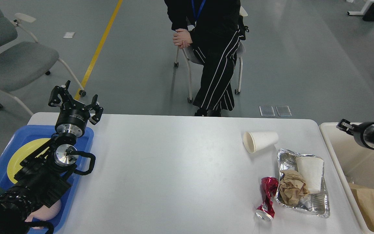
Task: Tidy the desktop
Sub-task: 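Raise the right gripper and move it over the foil tray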
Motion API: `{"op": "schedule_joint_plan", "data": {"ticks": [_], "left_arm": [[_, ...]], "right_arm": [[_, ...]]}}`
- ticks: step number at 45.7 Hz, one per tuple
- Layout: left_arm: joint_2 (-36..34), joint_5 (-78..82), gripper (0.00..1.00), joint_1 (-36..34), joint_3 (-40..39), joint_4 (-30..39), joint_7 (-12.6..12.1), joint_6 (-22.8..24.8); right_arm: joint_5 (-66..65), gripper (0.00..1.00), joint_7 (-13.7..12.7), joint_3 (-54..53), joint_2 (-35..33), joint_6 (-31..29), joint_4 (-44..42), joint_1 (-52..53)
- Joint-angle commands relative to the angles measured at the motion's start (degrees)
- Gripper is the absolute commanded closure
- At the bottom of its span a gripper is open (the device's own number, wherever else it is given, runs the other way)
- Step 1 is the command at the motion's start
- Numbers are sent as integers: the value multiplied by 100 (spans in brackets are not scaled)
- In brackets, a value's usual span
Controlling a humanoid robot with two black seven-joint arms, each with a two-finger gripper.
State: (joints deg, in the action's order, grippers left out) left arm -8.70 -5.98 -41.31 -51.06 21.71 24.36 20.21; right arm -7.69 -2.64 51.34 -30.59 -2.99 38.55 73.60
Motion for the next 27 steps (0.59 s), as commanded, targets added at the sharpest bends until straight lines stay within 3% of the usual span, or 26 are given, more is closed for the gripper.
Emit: {"op": "schedule_joint_plan", "data": {"ticks": [1, 15, 20, 27], "left_arm": [[0, 0, 4, 0, 0, 0, -2, 0], [0, 0, 4, 0, 0, 0, -2, 0], [0, 0, 4, 0, 0, 0, -2, 0], [0, 0, 4, 0, 0, 0, 7, 0]], "right_arm": [[5, 0, 1, 34, 97, -780, 188, 891], [40, 0, 1, 78, 360, -3813, 821, 3168], [48, 0, 1, 490, 632, -4315, 1224, 3757], [57, 0, 27, 1203, 1326, -4412, 1998, 4584]]}}
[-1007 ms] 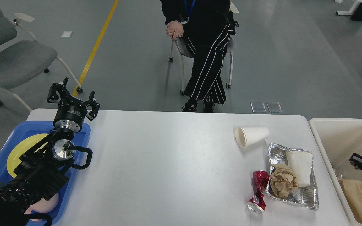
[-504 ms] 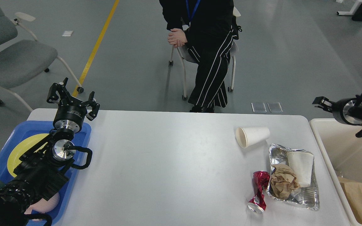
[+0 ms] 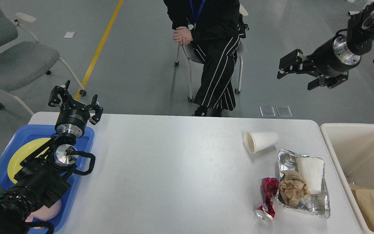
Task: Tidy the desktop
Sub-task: 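Raise the right gripper and move it over the foil tray, then grasp the crumpled brown paper in the foil tray with the right gripper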
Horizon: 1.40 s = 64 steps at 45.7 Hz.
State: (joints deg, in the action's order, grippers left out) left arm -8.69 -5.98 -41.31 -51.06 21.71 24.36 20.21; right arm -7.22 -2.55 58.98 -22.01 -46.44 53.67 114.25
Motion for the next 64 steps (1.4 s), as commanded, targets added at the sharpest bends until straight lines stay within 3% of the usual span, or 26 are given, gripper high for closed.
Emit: {"op": "schedule_joint_plan", "data": {"ticks": [1, 14, 38, 64], "left_arm": [[-1, 0, 4, 0, 0, 0, -1, 0], [-1, 0, 4, 0, 0, 0, -1, 0], [-1, 0, 4, 0, 0, 0, -1, 0], [-1, 0, 4, 0, 0, 0, -1, 0]], "right_arm": [[10, 0, 18, 474, 539, -67, 539, 546], [-17, 0, -17, 483, 646, 100, 505, -613], [10, 0, -17, 466, 171, 847, -164, -2943], [54, 0, -17, 26, 215, 1111, -524, -3559]]}}
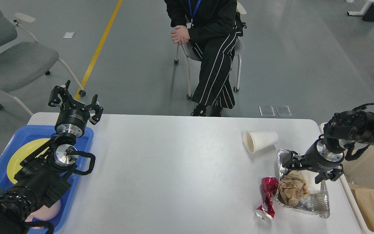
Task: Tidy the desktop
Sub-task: 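Grasp the crumpled brown paper in the foil tray with the right gripper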
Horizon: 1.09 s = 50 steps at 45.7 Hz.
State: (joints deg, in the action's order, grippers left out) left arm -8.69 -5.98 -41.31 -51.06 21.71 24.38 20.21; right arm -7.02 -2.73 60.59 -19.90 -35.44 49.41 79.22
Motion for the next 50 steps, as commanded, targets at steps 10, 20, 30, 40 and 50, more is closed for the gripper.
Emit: {"op": "schedule_joint_plan", "data": {"ticks": [10, 20, 30, 40, 50], "left_arm": [[8, 0, 4, 0, 0, 0, -4, 0], [-1, 0, 4, 0, 0, 0, -4, 0], [-1, 0, 4, 0, 0, 0, -4, 0], [8, 0, 4, 0, 0, 0, 5, 0], [8, 0, 4, 0, 0, 0, -4, 0]], "right_arm": [[34, 0, 0, -170, 30, 11, -309, -345], [42, 1, 0, -170, 92, 3, -309, -425], [130, 14, -8, -364, 145, 380, -248, -399], [122, 85, -17, -258, 127, 372, -37, -399], [122, 100, -17, -241, 92, 363, -28, -390]]}}
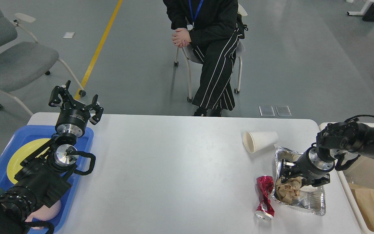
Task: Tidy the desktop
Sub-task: 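Grasp the crumpled brown paper in the foil tray with the right gripper, then lift the crumpled paper and drop it into the white bin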
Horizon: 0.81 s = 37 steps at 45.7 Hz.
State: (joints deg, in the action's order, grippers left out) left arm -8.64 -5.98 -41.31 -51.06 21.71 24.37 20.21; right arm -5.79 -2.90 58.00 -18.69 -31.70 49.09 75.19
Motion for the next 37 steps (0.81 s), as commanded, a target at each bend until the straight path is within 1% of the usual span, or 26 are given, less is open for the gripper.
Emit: {"op": "schedule_joint_plan", "data": {"ticks": [1, 11, 14, 19, 22, 30, 37], "left_arm": [[2, 0, 4, 0, 0, 0, -3, 0], [2, 0, 4, 0, 0, 0, -3, 0], [2, 0, 4, 0, 0, 0, -2, 0], [-7, 0, 4, 0, 0, 0, -3, 0], [2, 0, 4, 0, 0, 0, -3, -8], [-7, 0, 4, 0, 0, 0, -2, 0], [2, 0, 4, 0, 0, 0, -3, 0]], "right_arm": [[-1, 100, 0, 19, -38, -20, 12, 22], [-1, 100, 0, 133, -205, -205, 13, 329], [-1, 100, 8, 159, -266, -459, 21, 584], [-1, 100, 8, 72, -503, -1083, 21, 988], [-1, 100, 8, 54, -618, -1285, 65, 1296], [-1, 100, 8, 54, -1004, -1514, 355, 2096], [-1, 100, 8, -25, -1435, -1769, 584, 3080]]}}
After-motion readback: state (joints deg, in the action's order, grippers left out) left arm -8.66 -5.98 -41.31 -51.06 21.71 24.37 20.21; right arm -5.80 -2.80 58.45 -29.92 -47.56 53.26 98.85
